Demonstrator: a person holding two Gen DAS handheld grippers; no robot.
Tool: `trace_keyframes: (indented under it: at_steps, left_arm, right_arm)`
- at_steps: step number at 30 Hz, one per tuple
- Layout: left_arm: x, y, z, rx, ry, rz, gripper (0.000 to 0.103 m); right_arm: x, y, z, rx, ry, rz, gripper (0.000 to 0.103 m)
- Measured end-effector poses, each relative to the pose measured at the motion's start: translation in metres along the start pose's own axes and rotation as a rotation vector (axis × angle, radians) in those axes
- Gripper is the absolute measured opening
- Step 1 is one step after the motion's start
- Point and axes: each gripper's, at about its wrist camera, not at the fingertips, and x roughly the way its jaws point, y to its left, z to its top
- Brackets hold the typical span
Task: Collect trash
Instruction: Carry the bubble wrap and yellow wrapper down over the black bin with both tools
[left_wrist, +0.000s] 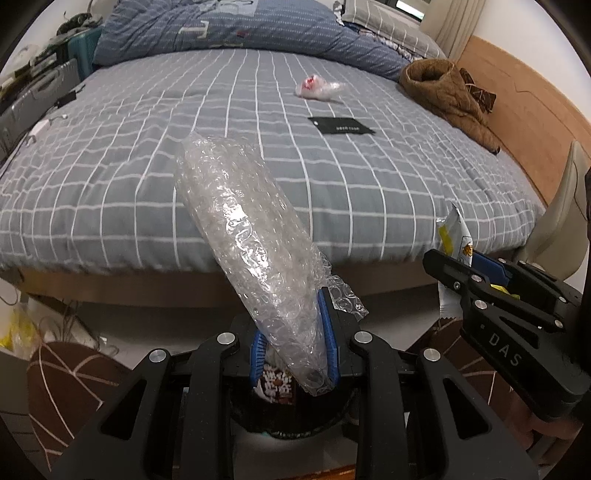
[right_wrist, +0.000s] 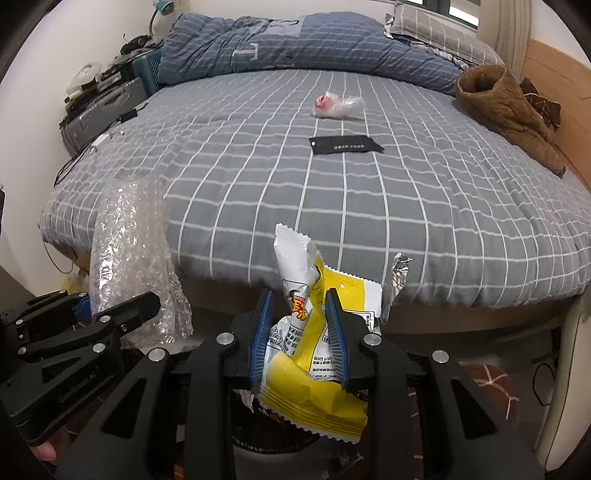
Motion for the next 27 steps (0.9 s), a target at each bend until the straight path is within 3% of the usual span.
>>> trace_keyframes:
  at_steps: [17,27]
  left_arm:
    - [0.015,-0.004,-0.038,-0.001,0.109,0.02,0.025]
    - [0.057,0.006,-0.045,-0.003,0.18,0.031,0.025]
  right_arm:
    - [0.015,-0.007,-0.044,0.065,0.112,0.009,0.029]
    - [0.058,-0.006,-0.066,0.073,0.206,0.004,0.028]
